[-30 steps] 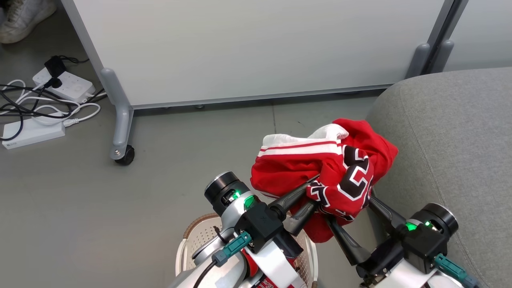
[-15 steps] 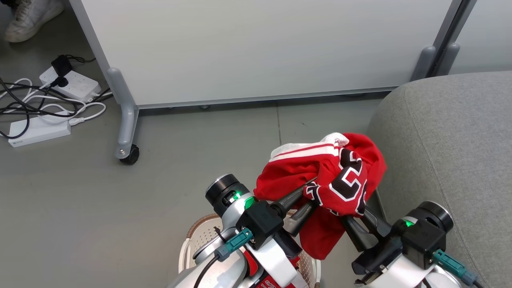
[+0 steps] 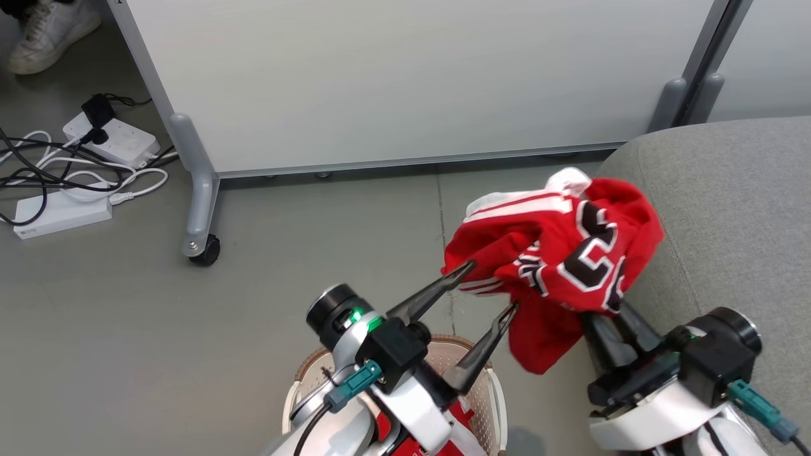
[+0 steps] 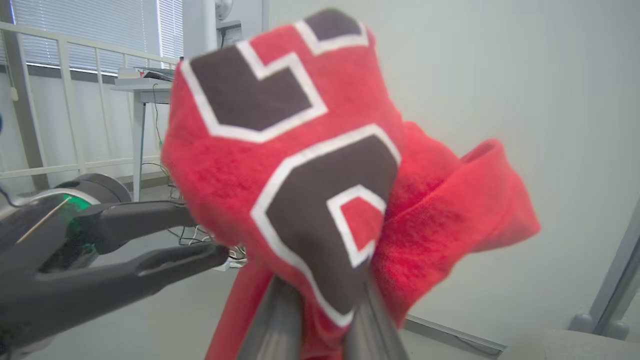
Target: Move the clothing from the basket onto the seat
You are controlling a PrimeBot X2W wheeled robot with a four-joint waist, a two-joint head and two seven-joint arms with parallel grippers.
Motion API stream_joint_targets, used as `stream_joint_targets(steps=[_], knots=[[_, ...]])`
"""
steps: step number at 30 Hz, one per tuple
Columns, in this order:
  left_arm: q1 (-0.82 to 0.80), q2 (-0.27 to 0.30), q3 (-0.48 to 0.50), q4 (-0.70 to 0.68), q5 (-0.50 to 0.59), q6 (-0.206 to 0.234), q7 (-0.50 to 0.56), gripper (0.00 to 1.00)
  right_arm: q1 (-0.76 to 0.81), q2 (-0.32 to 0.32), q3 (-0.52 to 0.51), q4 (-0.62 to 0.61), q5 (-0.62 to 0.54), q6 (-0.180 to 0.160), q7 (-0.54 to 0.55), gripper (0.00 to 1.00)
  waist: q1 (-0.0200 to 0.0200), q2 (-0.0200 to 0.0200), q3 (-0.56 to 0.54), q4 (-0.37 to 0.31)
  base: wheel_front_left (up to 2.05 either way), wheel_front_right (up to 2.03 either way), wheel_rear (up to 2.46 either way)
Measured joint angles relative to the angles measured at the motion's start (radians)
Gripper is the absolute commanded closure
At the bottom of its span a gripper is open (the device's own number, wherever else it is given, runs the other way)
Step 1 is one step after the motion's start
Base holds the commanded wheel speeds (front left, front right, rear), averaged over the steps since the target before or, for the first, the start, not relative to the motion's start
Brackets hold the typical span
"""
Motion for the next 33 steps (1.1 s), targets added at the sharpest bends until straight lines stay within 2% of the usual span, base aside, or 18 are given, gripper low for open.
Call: stream_joint_targets(steps=[5,13,19,33], knots=[[0.041,0.02,0.012,0.067,0.024,-0.004,0.0,0.0,0.02,0.033,-0.089,0.014,-0.001,0.0,0.0,1.0,0.0,0.0,-0.005,-0.001,0.0,0.0,0.0],[0.112,0.04,0.002,0.164,0.0,-0.011,0.0,0.0,0.043,0.072,-0.186,0.086,0.016,0.0,0.0,1.0,0.0,0.0,-0.005,-0.011,0.0,0.0,0.0],[0.149,0.058,-0.04,0.19,-0.024,-0.012,0.0,0.0,0.059,0.087,-0.212,0.126,0.016,0.0,0.0,1.0,0.0,0.0,-0.001,-0.017,0.0,0.0,0.0],[0.197,0.035,0.01,0.146,-0.014,-0.012,0.0,0.0,0.063,0.096,-0.251,0.16,0.012,0.0,0.0,1.0,0.0,0.0,-0.003,-0.028,0.0,0.0,0.0]])
